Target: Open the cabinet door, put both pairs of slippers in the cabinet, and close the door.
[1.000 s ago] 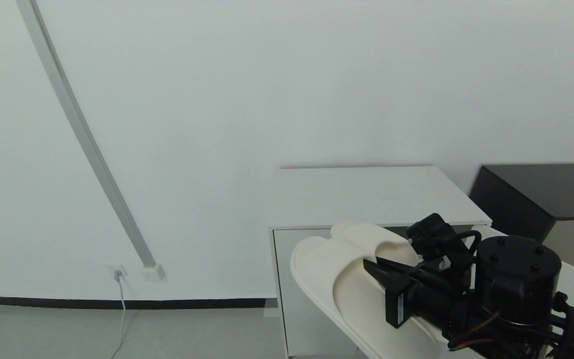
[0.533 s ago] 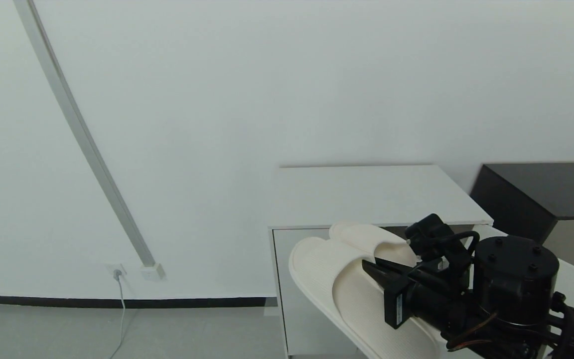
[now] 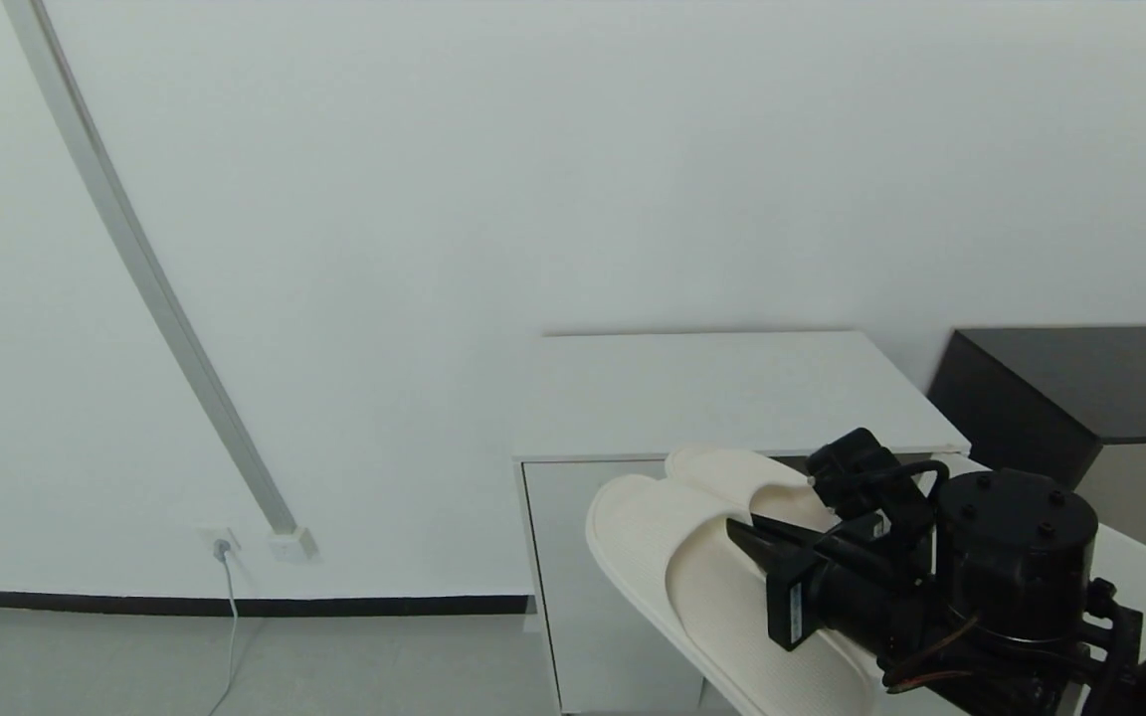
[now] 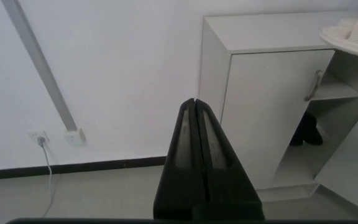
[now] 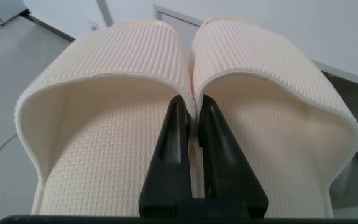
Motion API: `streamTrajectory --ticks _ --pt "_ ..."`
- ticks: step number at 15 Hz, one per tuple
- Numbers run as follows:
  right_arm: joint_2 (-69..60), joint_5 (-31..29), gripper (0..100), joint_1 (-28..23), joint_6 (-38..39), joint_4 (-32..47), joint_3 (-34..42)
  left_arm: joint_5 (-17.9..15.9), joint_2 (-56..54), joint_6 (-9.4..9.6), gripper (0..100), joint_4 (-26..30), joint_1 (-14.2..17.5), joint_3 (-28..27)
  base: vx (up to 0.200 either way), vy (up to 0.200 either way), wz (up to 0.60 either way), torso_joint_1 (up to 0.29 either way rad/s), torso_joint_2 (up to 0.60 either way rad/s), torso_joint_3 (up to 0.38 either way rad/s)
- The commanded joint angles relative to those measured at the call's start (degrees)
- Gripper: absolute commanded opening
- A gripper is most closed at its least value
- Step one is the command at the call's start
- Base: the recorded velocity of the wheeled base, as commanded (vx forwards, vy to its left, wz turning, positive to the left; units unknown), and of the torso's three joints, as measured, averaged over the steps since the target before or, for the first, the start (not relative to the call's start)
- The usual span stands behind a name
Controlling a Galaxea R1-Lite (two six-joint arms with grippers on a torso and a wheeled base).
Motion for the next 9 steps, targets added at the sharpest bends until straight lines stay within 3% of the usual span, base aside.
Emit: streamTrajectory --ticks 1,9 --pt "0.21 0.05 0 0.22 0.0 -0.05 0.0 -0.02 -0.01 0.0 0 -0.03 0.01 0.01 0.0 -0.2 0.0 -0.002 0.0 0.007" --pt "0.21 -0.04 0 0.22 0.0 -0.05 0.09 -0.02 -0.01 0.0 0 0.06 0.01 0.01 0.0 -0.2 0.0 0.001 0.0 0.003"
